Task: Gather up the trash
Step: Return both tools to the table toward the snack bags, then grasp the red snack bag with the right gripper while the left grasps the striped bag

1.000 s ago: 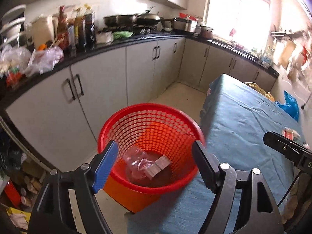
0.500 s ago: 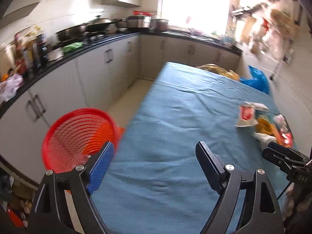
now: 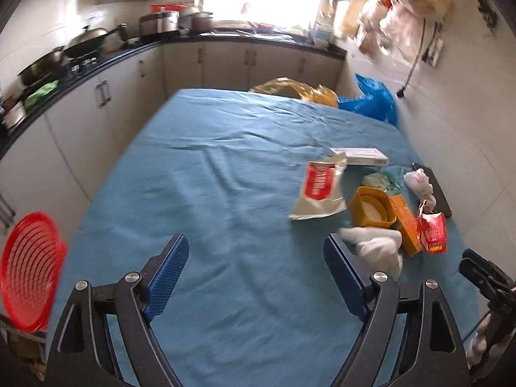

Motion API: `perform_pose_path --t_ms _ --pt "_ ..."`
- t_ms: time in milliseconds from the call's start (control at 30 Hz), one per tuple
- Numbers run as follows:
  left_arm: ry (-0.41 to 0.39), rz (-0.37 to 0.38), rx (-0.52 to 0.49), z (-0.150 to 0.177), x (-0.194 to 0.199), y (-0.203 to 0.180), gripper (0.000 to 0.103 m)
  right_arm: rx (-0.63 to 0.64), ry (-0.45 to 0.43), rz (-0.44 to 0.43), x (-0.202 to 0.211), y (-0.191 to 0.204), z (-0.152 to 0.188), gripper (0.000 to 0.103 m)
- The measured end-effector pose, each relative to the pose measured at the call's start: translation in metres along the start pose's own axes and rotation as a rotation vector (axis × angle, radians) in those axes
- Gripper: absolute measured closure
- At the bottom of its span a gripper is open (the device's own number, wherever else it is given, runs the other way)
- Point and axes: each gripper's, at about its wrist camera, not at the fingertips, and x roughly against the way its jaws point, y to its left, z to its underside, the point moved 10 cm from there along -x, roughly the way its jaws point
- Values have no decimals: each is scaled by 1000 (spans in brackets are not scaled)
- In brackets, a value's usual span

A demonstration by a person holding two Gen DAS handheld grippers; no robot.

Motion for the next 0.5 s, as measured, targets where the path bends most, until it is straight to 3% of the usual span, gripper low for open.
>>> perform_pose_path --t_ms 200,500 --pt "59 12 -64 -23 -60 -45 19 -134 23 -10 -10 -38 -9 22" --pt "150 33 -106 -39 -127 -63 19 -210 58 -2 -34 -47 -12 25"
